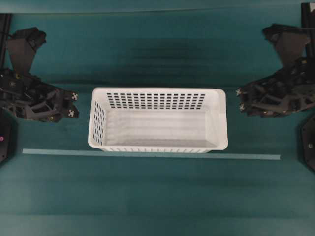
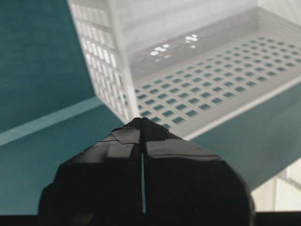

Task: Lift the white basket with both hands.
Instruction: 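Move both grippers inward toward the short ends of the white basket, then lower both grippers onto the basket's end rims and close them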

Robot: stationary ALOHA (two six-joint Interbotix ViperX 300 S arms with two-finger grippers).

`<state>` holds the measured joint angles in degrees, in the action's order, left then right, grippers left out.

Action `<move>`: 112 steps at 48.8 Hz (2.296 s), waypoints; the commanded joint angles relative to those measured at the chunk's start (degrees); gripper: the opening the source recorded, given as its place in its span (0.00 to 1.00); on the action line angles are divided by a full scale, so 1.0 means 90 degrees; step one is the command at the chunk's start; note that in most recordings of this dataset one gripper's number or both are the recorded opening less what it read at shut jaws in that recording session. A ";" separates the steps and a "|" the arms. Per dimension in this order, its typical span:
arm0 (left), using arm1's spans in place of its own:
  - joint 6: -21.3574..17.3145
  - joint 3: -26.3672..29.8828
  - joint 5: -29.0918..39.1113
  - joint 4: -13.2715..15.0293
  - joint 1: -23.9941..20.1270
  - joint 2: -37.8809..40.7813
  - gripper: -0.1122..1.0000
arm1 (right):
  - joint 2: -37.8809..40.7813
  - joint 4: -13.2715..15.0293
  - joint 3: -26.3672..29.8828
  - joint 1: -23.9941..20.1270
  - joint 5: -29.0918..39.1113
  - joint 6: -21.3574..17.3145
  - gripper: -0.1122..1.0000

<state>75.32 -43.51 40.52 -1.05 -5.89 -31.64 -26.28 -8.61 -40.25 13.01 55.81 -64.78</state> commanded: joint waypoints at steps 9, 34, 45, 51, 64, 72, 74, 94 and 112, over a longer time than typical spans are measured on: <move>0.0625 0.0137 0.0020 -0.0020 0.0068 0.0137 0.07 | 0.0400 0.0020 0.0264 0.0020 0.0039 0.0010 0.12; 0.0723 -0.0020 0.0000 -0.0020 0.0078 0.0117 0.69 | 0.0410 0.0010 0.0068 0.0039 -0.1025 -0.0029 0.26; 0.0732 -0.0020 0.0000 -0.0020 0.0078 0.0117 0.95 | 0.0430 -0.0029 0.0000 0.0039 -0.1270 -0.0039 0.68; 0.0732 -0.0010 0.0000 -0.0020 0.0059 0.0146 0.94 | 0.0518 -0.0127 0.0010 0.0029 -0.1309 -0.0029 0.93; 0.0752 -0.0010 -0.0137 -0.0020 0.0029 0.0479 0.94 | 0.1113 -0.0518 0.0088 -0.0039 -0.1221 -0.0264 0.98; 0.0752 0.0068 -0.0488 -0.0020 -0.0068 0.1006 0.94 | 0.1582 -0.0518 0.0225 -0.0107 -0.1162 -0.0430 0.98; 0.0752 0.0078 -0.0586 -0.0020 -0.0068 0.1133 0.94 | 0.1670 -0.0518 0.0254 -0.0117 -0.1201 -0.0439 0.97; 0.0752 0.0039 -0.1729 -0.0020 -0.0088 0.2734 0.93 | 0.2373 -0.0518 0.0059 -0.0332 -0.1768 -0.0459 0.96; 0.0742 0.0088 -0.1807 -0.0020 -0.0088 0.3018 0.93 | 0.2549 -0.0439 0.0000 -0.0332 -0.2305 -0.0469 0.96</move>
<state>82.09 -43.24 24.61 -1.05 -6.50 -5.89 -4.92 -12.66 -40.61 10.20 35.42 -68.99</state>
